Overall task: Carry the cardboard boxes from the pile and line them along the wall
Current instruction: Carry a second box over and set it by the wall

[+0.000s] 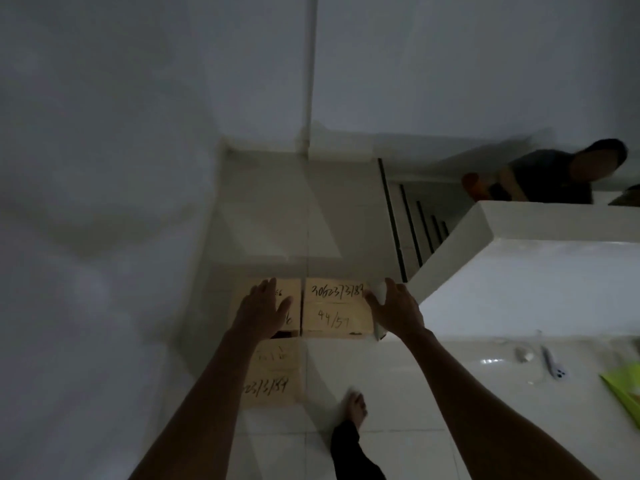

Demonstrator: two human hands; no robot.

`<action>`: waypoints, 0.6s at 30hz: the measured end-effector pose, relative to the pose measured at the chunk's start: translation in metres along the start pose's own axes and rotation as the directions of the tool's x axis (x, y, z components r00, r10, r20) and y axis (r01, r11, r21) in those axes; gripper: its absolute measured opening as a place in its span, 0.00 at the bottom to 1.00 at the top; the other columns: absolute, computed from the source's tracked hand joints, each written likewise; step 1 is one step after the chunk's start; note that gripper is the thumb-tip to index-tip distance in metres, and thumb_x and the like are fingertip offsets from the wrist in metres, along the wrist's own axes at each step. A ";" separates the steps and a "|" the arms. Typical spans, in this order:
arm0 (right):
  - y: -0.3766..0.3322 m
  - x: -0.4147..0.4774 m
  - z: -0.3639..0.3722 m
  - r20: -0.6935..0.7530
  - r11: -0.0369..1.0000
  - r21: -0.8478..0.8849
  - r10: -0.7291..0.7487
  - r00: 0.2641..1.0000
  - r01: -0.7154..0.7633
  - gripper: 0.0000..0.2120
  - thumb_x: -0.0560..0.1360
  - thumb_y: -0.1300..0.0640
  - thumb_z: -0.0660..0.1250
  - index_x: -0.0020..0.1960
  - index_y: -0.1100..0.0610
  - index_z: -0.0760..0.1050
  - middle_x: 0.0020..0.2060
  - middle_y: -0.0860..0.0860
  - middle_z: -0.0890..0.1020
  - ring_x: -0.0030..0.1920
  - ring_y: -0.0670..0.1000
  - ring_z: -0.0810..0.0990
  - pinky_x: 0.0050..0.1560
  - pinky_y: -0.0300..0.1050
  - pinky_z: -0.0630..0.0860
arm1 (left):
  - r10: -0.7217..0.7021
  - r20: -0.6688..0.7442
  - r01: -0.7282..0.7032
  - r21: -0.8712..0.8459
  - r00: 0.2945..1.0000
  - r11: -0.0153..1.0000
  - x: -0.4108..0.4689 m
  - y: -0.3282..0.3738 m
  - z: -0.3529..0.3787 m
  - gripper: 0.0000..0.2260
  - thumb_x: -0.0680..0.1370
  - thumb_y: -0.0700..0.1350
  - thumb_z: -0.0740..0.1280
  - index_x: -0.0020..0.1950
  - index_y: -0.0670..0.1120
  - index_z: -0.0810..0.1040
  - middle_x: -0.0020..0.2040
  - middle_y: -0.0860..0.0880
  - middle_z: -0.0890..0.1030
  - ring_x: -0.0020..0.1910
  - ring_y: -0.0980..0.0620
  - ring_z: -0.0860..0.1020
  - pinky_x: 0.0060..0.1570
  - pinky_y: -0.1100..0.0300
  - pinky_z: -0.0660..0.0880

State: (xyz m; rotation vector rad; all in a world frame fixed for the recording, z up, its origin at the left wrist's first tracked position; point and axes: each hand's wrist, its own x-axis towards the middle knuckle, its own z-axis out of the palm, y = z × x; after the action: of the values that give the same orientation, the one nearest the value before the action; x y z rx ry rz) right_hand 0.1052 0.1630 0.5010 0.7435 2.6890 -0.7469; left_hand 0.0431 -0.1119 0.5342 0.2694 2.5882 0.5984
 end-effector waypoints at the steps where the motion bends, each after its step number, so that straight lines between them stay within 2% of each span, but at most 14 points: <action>1: -0.001 0.016 0.001 0.024 1.000 -0.004 0.003 1.000 -0.003 0.35 0.72 0.27 0.53 0.66 0.53 0.67 0.54 0.55 0.81 0.54 0.59 0.83 0.53 0.60 0.82 | -0.028 0.011 0.028 -0.010 1.000 1.000 0.019 0.003 0.006 0.31 0.81 0.57 0.55 0.78 0.41 0.55 0.77 0.40 0.63 0.74 0.41 0.64 0.72 0.46 0.65; 5: 0.010 0.102 0.024 0.099 0.999 -0.003 0.050 0.994 -0.050 0.28 0.78 0.36 0.60 0.70 0.54 0.67 0.58 0.58 0.77 0.56 0.60 0.81 0.52 0.55 0.82 | -0.132 0.057 0.136 -0.089 0.990 0.987 0.106 0.007 0.047 0.31 0.82 0.57 0.55 0.79 0.42 0.53 0.78 0.42 0.60 0.77 0.43 0.60 0.74 0.47 0.62; 9: 0.051 0.197 0.087 0.183 0.993 0.025 0.113 0.977 -0.120 0.33 0.77 0.34 0.60 0.72 0.54 0.65 0.58 0.58 0.79 0.54 0.60 0.84 0.48 0.53 0.84 | -0.172 0.091 0.185 -0.164 0.981 0.969 0.189 -0.002 0.106 0.29 0.82 0.56 0.57 0.78 0.43 0.56 0.76 0.42 0.65 0.75 0.43 0.65 0.71 0.49 0.65; 13: 0.096 0.276 0.164 0.238 0.978 0.008 0.203 0.950 -0.211 0.37 0.78 0.37 0.63 0.77 0.58 0.60 0.65 0.61 0.76 0.58 0.61 0.82 0.46 0.47 0.81 | -0.228 0.184 0.260 -0.173 0.956 0.950 0.275 -0.034 0.182 0.29 0.82 0.56 0.56 0.78 0.42 0.55 0.77 0.42 0.64 0.75 0.43 0.63 0.72 0.49 0.63; 18: 0.172 0.363 0.271 0.283 0.952 0.042 0.281 0.917 -0.305 0.38 0.77 0.37 0.64 0.78 0.58 0.59 0.66 0.62 0.76 0.57 0.61 0.83 0.49 0.52 0.84 | -0.228 0.220 0.274 -0.205 0.948 0.940 0.378 -0.076 0.283 0.24 0.82 0.52 0.59 0.75 0.42 0.63 0.72 0.42 0.71 0.71 0.44 0.70 0.66 0.53 0.68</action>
State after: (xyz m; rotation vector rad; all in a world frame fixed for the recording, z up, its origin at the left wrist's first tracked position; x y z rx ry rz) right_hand -0.0785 0.2913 0.0714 0.9604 2.2446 -0.8229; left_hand -0.1555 0.0325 0.1239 -0.0795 2.2894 0.7340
